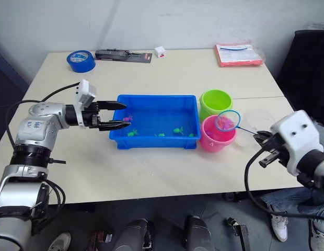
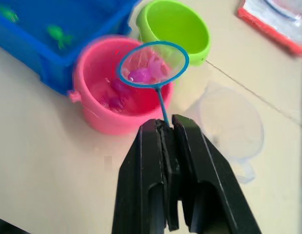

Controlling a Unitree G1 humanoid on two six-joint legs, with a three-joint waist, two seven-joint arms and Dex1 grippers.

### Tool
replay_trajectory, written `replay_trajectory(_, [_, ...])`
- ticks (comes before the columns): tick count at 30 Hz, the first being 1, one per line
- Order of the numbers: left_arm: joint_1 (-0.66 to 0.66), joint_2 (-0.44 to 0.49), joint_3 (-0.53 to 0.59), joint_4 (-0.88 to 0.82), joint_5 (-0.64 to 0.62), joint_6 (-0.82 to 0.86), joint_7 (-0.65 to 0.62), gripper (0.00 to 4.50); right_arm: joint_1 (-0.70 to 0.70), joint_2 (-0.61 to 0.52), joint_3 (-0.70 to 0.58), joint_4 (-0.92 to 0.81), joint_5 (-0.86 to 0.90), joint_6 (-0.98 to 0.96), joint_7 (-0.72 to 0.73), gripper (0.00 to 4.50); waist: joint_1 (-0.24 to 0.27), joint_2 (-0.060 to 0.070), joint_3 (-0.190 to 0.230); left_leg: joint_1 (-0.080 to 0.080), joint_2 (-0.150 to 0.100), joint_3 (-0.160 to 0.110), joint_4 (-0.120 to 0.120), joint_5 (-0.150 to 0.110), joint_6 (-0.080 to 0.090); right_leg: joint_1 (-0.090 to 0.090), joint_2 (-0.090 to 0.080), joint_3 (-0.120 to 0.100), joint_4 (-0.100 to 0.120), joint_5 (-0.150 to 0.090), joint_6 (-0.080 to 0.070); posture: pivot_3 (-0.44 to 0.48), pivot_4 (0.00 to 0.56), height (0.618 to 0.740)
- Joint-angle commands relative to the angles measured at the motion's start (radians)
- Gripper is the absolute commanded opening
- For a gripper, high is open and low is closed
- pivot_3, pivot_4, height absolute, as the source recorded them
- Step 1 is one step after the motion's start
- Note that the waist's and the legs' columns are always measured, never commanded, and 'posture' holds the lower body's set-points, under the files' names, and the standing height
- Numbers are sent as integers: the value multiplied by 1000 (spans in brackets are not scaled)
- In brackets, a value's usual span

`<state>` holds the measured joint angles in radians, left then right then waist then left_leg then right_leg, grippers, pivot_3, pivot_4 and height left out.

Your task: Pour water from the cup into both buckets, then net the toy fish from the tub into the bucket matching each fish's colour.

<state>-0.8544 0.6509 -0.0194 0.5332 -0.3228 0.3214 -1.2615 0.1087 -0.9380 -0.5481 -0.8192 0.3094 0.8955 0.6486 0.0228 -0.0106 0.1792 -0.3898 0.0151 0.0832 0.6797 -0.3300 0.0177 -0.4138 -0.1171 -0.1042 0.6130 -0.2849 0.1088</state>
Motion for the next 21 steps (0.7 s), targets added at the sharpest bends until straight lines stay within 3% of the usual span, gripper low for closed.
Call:
replay_trajectory(1, [-31,-3,4,26,13,-30,-20,4482,65,-44,73,-14,-192,-222,-51,782,1,0,0,0,0,0,0,0,0,0,0,0,0,0,0,0,150,737])
replay_trajectory(12, [-29,-2,16,40,23,-32,-34,4482,224,-90,131,42,-569,-621,-52,782,1,0,0,0,0,0,2,0,0,1,0,0,0,0,1,0,150,737])
replay_trajectory(21, [-35,-8,16,56,27,-38,-34,4482,268,-62,85,106,-735,-867,-54,782,1,0,0,0,0,0,3,0,0,1,0,0,0,0,1,0,150,737])
